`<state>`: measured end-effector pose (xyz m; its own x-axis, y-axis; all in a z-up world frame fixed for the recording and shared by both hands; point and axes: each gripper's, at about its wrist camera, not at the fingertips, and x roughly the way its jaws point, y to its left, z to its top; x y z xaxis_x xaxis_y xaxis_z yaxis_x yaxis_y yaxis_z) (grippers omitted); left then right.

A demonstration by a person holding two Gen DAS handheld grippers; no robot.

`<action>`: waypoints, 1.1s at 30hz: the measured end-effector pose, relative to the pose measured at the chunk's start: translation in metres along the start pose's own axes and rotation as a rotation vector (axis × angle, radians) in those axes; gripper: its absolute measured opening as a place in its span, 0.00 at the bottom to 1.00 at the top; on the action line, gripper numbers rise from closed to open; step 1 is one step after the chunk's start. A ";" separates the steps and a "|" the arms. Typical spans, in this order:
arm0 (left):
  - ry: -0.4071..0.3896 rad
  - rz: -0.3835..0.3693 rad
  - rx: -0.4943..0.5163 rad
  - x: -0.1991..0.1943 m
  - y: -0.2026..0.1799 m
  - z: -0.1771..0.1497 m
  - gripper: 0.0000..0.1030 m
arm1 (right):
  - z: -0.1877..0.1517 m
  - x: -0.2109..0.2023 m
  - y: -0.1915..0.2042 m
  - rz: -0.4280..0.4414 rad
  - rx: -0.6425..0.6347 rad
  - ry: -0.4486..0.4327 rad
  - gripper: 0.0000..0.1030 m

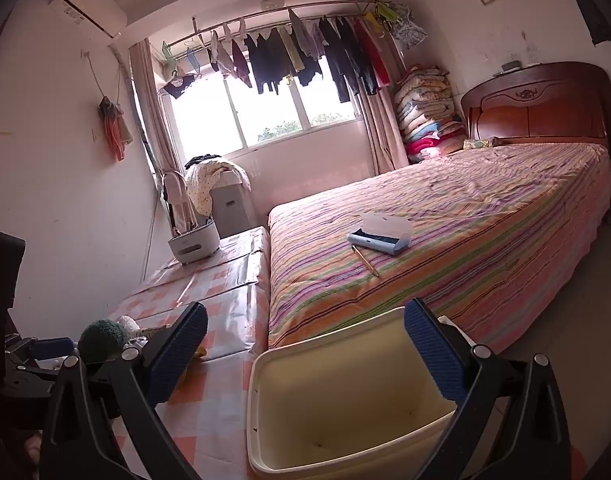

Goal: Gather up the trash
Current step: 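Move both tools toward the table items beside the cream bin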

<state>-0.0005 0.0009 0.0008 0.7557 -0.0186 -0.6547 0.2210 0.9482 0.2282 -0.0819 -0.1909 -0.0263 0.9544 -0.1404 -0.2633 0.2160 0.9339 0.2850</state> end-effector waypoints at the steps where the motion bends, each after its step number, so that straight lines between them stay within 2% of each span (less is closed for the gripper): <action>1: -0.001 0.001 0.001 0.000 0.000 0.000 0.87 | 0.000 0.001 -0.001 -0.004 0.005 0.002 0.93; 6: 0.001 0.010 0.000 -0.001 0.010 -0.004 0.87 | 0.001 0.001 -0.005 -0.008 0.028 -0.007 0.93; 9: 0.004 0.007 -0.012 0.001 0.018 -0.006 0.87 | -0.002 0.002 0.005 -0.014 0.009 -0.004 0.93; 15: 0.008 0.028 0.012 0.000 0.006 -0.005 0.87 | -0.005 0.005 0.000 -0.005 0.017 -0.003 0.93; 33: 0.028 0.019 0.035 0.007 0.003 -0.011 0.87 | -0.006 0.006 -0.002 -0.012 0.025 0.004 0.93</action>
<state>-0.0009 0.0073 -0.0106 0.7423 0.0085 -0.6700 0.2288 0.9366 0.2655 -0.0782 -0.1918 -0.0335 0.9510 -0.1498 -0.2704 0.2321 0.9238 0.3046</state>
